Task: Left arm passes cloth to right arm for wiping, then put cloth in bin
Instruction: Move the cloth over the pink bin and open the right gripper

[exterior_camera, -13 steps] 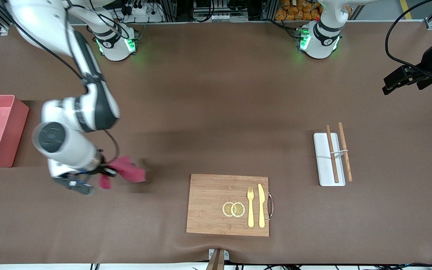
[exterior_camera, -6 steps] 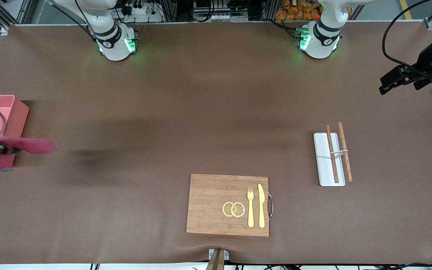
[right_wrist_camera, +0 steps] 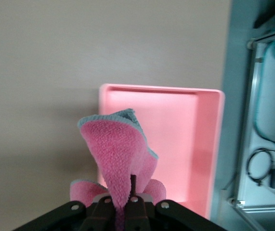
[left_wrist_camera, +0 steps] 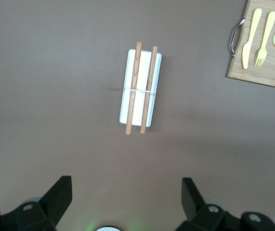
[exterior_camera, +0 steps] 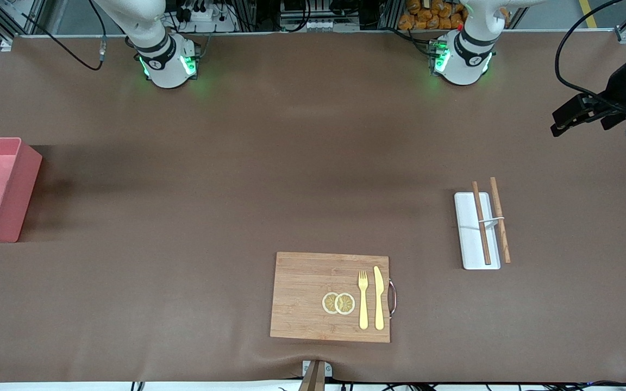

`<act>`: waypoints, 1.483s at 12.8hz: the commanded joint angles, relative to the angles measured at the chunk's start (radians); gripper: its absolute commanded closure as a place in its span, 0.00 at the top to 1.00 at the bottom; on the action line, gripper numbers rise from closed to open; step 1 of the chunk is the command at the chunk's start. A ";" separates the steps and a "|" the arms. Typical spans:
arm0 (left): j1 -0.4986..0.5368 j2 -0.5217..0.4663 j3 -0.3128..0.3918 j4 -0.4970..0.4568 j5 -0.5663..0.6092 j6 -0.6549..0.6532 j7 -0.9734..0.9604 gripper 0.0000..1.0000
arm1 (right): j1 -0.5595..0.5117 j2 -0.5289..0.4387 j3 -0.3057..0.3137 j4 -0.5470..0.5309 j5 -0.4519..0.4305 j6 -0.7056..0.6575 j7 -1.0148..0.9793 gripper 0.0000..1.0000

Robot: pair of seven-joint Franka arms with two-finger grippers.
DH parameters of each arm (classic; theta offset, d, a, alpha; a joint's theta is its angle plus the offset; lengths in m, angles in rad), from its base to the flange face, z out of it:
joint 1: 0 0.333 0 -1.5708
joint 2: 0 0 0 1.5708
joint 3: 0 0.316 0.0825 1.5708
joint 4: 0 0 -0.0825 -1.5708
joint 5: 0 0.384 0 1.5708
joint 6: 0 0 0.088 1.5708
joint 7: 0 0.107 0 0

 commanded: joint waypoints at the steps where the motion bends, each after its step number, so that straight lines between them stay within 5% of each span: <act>1: 0.013 -0.016 -0.011 -0.004 0.010 0.003 0.007 1.00 | -0.062 0.077 0.023 0.022 -0.045 0.074 -0.024 0.00; 3: 0.013 -0.017 -0.011 -0.002 0.013 0.003 0.008 1.00 | -0.067 0.099 0.023 0.021 -0.044 0.088 -0.022 0.01; 4: 0.013 -0.017 -0.011 -0.002 0.013 0.003 0.013 1.00 | -0.066 0.101 0.023 0.016 -0.042 0.088 -0.021 0.76; 5: 0.013 -0.019 -0.011 -0.002 0.013 0.003 0.014 1.00 | -0.067 0.101 0.025 0.015 -0.030 0.082 -0.016 1.00; 11: 0.014 -0.017 -0.008 -0.004 0.013 0.003 0.014 1.00 | 0.093 0.009 0.055 0.022 -0.019 0.012 0.016 1.00; 19: 0.011 -0.017 -0.011 -0.013 0.013 -0.012 0.001 1.00 | 0.529 -0.125 0.052 0.012 0.021 -0.276 0.662 1.00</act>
